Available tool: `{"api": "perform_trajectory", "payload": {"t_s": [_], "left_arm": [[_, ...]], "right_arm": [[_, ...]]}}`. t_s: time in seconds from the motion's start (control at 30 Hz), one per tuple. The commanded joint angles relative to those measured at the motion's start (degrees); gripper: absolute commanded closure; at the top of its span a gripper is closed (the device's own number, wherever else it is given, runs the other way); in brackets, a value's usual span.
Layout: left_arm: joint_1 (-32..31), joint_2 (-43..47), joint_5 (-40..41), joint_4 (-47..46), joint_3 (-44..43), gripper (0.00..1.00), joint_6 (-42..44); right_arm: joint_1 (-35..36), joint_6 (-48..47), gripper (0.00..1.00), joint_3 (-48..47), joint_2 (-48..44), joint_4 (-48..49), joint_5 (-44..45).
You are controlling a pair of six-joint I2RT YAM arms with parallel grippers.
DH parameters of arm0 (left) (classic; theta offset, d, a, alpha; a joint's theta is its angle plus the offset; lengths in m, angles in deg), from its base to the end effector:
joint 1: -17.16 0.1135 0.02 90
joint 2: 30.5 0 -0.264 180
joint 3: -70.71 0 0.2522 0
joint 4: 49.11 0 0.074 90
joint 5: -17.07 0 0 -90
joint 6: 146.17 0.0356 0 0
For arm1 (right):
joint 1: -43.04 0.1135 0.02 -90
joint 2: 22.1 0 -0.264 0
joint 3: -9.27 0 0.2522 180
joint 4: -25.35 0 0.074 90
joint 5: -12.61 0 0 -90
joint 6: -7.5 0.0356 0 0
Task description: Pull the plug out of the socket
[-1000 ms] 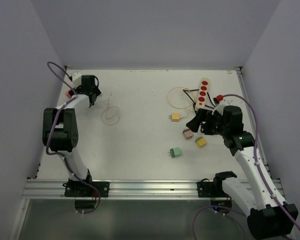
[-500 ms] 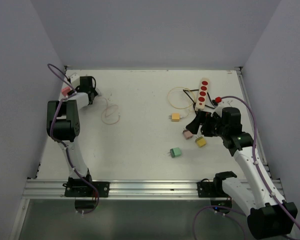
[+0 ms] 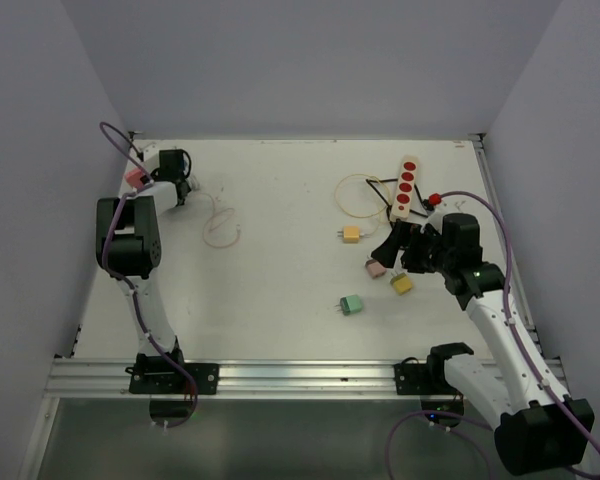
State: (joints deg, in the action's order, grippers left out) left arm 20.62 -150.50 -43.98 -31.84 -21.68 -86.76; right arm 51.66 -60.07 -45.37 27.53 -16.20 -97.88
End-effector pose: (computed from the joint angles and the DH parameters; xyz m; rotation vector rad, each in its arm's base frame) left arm 0.4481 0.0444 0.1511 -0.8880 2.0772 0.3448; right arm 0.1825 0.0403 0.2727 0.0669 2.2484 0.6921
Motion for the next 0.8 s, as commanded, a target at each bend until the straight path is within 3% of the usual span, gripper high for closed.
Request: {"api": "perform_trajectory", "payload": {"t_s": [0.0, 0.1, 0.27, 0.47, 0.77], "left_arm": [[0.3, 2.1, -3.5, -1.7, 0.8, 0.48, 2.2], [-0.6, 3.4, -4.0, 0.6, 2.0, 0.60, 3.0], [-4.7, 7.1, -3.6, 3.9, 6.1, 0.65, 2.7], [-12.5, 14.0, -4.3, 10.4, 12.4, 0.65, -1.3], [-26.7, 26.6, -7.0, 14.6, 26.6, 0.55, -8.2]], "right_arm": [[0.1, -0.6, 0.01, -0.4, 0.5, 1.8, -1.0], [0.1, -0.4, 0.01, -0.1, 0.1, 2.0, -1.1], [0.1, -0.2, 0.01, 0.5, -1.2, 2.2, -1.3], [0.2, -0.1, 0.01, 0.8, -2.8, 2.6, -2.0], [0.5, -0.2, 0.01, 1.5, -4.1, 2.5, -2.7]]}}
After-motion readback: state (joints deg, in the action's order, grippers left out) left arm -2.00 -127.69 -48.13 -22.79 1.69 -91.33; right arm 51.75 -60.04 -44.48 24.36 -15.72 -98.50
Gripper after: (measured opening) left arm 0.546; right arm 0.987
